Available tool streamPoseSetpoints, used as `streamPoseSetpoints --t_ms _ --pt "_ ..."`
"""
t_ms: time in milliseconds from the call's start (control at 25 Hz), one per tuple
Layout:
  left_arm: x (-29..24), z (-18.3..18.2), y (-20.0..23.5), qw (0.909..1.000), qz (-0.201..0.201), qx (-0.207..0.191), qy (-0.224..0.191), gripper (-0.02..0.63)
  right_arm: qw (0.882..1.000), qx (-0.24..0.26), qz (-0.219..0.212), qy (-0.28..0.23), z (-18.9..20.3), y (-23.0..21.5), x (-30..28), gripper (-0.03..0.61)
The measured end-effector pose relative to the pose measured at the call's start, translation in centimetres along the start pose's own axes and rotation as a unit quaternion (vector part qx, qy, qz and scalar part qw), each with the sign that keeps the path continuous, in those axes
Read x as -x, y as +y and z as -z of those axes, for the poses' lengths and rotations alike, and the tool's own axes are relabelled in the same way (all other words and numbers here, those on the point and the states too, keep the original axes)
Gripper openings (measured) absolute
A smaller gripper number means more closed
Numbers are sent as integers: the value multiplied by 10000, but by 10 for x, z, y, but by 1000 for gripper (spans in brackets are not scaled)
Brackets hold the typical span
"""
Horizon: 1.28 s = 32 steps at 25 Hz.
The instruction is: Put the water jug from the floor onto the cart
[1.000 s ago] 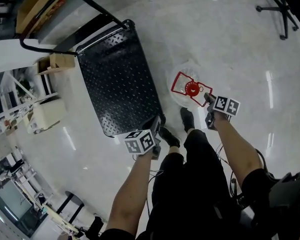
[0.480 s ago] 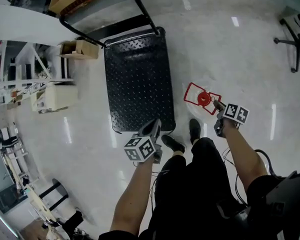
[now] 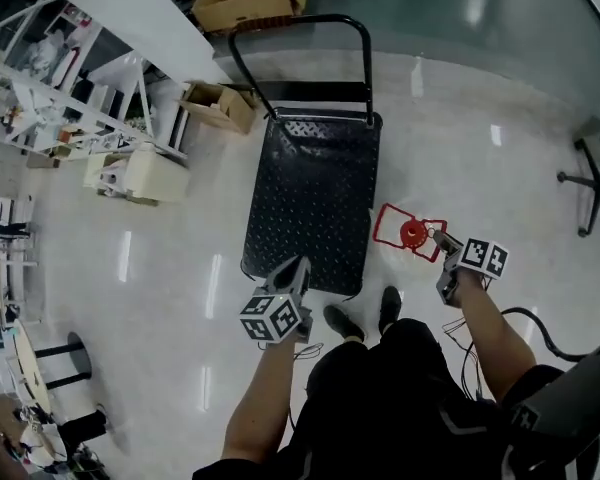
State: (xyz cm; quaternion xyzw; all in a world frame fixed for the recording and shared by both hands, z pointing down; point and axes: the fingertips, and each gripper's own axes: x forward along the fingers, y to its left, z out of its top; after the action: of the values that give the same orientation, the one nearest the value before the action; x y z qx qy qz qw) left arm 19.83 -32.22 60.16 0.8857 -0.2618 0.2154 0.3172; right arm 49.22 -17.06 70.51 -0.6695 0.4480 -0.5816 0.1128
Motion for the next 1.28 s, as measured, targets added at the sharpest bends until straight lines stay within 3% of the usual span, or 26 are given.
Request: streamPoseSetpoints --t_ms 280,680,960,1280 --pt "79 -37 33 9962 -266 -21 -828 -3 9948 692 -717 218 1 134 -22 86" --pt "171 -28 103 9826 -953 450 -1527 -4 9769 1282 -1423 953 72 280 -103 86" --pt "218 -16 144 9731 -1336 636 -1767 -3 9628 1605 -1616 1455 137 344 -160 86" --pt "246 2 180 9663 -1597 899 -1810 -3 9515 1774 -1577 1958 205 372 -215 86"
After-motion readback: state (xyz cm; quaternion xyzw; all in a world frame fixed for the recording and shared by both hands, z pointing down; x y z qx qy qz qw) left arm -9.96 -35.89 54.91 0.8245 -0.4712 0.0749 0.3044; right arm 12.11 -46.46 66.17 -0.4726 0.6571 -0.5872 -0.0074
